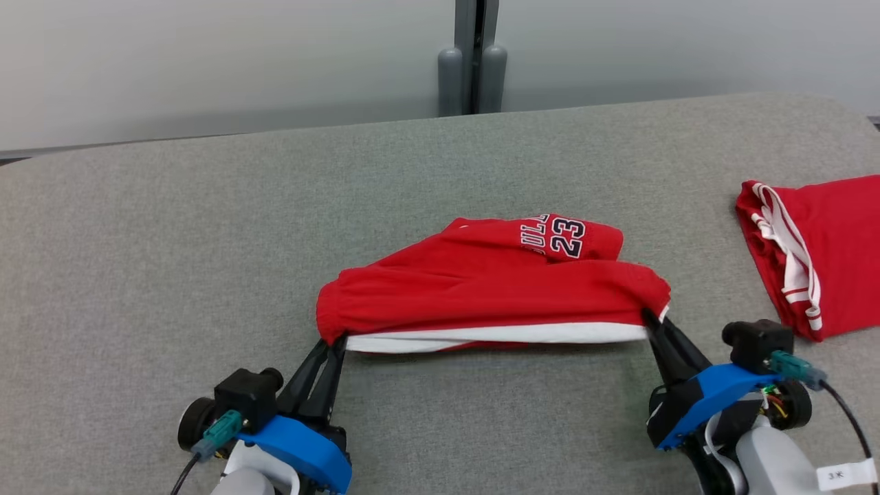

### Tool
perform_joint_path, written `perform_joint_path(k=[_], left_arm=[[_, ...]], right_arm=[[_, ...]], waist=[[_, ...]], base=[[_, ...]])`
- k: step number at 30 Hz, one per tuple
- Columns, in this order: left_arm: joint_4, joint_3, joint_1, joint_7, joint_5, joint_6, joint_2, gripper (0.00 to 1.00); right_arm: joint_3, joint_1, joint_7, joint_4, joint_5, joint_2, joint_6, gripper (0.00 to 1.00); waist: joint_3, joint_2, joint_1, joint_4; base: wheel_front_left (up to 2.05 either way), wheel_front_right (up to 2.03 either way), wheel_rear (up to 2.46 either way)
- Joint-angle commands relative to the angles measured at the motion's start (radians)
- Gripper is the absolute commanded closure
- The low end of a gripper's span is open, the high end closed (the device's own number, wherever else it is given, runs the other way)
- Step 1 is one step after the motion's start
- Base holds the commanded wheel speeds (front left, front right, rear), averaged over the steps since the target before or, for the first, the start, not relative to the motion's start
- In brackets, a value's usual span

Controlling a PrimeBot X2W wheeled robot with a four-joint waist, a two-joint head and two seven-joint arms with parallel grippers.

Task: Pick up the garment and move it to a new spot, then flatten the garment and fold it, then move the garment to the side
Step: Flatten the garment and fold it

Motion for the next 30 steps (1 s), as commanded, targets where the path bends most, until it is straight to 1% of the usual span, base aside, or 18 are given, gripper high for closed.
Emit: perform_joint_path(k=[1, 4, 7, 12, 14, 15, 17, 18, 19, 20, 23, 27, 30], left_arm=[[-0.046, 0.025, 0.022, -0.003, -0.019, 0.0, 0.004, 1.0], [-0.134, 0.048, 0.042, -0.002, -0.051, 0.0, 0.013, 1.0], [-0.25, 0.052, 0.047, 0.033, -0.106, 0.0, 0.025, 1.0], [-0.476, 0.079, 0.036, 0.137, -0.195, 0.0, 0.054, 1.0], [-0.561, 0.089, 0.025, 0.188, -0.227, 0.007, 0.07, 1.0], [-0.602, 0.093, 0.017, 0.216, -0.237, 0.009, 0.079, 1.0], [-0.665, 0.108, 0.005, 0.265, -0.282, 0.018, 0.08, 1.0], [-0.683, 0.116, -0.01, 0.289, -0.289, 0.022, 0.093, 1.0], [-0.692, 0.122, -0.031, 0.312, -0.285, 0.026, 0.114, 1.0], [-0.694, 0.127, -0.049, 0.329, -0.288, 0.029, 0.119, 1.0], [-0.665, 0.155, -0.132, 0.367, -0.302, 0.038, 0.137, 1.0], [-0.583, 0.198, -0.304, 0.384, -0.271, 0.056, 0.156, 1.0], [-0.512, 0.221, -0.461, 0.37, -0.226, 0.062, 0.177, 1.0]], right_arm=[[-0.023, 0.032, 0.007, -0.078, -0.001, -0.015, -0.001, 1.0], [-0.056, 0.085, 0.052, -0.236, -0.018, -0.016, -0.001, 1.0], [-0.085, 0.129, 0.118, -0.403, -0.038, -0.01, -0.001, 1.0], [-0.131, 0.184, 0.23, -0.666, -0.062, 0.009, -0.001, 1.0], [-0.144, 0.194, 0.269, -0.756, -0.072, 0.015, -0.001, 1.0], [-0.149, 0.194, 0.288, -0.798, -0.073, 0.018, -0.001, 1.0], [-0.153, 0.175, 0.318, -0.857, -0.063, 0.019, -0.001, 1.0], [-0.155, 0.159, 0.332, -0.874, -0.059, 0.02, -0.001, 1.0], [-0.152, 0.137, 0.344, -0.882, -0.054, 0.015, -0.001, 1.0], [-0.149, 0.111, 0.349, -0.879, -0.046, 0.009, 0.0, 1.0], [-0.134, 0.006, 0.352, -0.817, -0.007, -0.005, -0.001, 1.0], [-0.083, -0.225, 0.306, -0.666, 0.032, -0.034, -0.001, 1.0], [-0.035, -0.42, 0.228, -0.525, 0.042, -0.055, -0.001, 1.0]], waist=[[-0.027, -0.0001, -0.0001, -0.021], [-0.053, -0.0001, -0.0001, -0.038], [-0.077, -0.0001, -0.0001, -0.046], [-0.095, -0.0001, -0.0001, -0.048], [-0.091, -0.0001, -0.0001, -0.047], [-0.086, -0.0001, -0.0001, -0.046], [-0.071, -0.0001, -0.0001, -0.047], [-0.061, -0.0001, -0.0001, -0.048], [-0.047, -0.0001, -0.0001, -0.05], [-0.03, -0.0001, -0.0001, -0.052], [0.033, -0.0001, -0.0001, -0.062], [0.15, -0.0001, -0.0001, -0.08], [0.228, -0.0001, -0.0001, -0.095]], base=[[0.0, 0.0, 0.0], [0.0, 0.0, 0.0], [0.0, 0.0, 0.0], [0.0, 0.0, 0.0], [0.0, 0.0, 0.0], [0.0, 0.0, 0.0], [0.0, 0.0, 0.0], [0.0, 0.0, 0.0], [0.0, 0.0, 0.0], [0.0, 0.0, 0.0], [0.0, 0.0, 0.0], [0.0, 0.0, 0.0], [0.0, 0.0, 0.0]])
